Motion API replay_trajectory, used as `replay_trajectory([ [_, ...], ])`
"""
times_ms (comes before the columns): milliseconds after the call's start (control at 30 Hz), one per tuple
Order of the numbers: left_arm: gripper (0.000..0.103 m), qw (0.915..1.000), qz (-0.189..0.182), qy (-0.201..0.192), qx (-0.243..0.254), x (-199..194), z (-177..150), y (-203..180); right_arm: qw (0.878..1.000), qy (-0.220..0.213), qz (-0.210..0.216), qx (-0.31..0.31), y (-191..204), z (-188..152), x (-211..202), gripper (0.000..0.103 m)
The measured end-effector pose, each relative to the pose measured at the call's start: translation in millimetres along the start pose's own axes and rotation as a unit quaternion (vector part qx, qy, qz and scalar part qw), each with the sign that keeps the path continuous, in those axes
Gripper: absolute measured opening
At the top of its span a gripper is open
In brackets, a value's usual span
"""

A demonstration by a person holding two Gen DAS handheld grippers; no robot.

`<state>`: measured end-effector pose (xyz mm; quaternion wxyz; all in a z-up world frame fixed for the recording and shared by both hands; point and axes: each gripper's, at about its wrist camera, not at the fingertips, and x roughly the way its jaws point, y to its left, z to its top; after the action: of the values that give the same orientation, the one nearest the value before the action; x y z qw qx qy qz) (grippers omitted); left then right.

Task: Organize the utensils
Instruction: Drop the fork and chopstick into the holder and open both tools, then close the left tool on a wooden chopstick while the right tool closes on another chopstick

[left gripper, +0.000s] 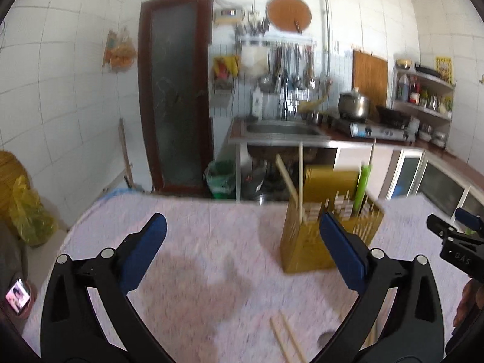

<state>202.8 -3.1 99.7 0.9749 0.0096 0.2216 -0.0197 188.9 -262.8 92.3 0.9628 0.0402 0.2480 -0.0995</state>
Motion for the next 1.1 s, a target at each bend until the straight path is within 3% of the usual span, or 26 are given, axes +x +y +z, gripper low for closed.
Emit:
replay_trajectory([
  [233, 0.098, 0.9973, 0.006, 0.071, -0.016, 30, -59, 4, 0.998, 0.057, -0.01, -0.015, 4, -56, 11, 0.083],
  [500, 0.098, 0.99, 0.029, 0.138, -0.007, 65, -102, -8, 0.992, 0.122, -0.022, -0.024, 14, -97, 31, 0.083],
  [933, 0.098, 0.9704, 0.056, 0.234, 0.016, 104, -135, -17, 0.982, 0.184, -0.018, -0.027, 34, -113, 61, 0.083],
  [1100, 0.098, 0.9686, 0.043, 0.245, -0.007, 107, -137, -9, 0.982, 0.19, -0.015, -0.017, 36, -117, 63, 0.083],
])
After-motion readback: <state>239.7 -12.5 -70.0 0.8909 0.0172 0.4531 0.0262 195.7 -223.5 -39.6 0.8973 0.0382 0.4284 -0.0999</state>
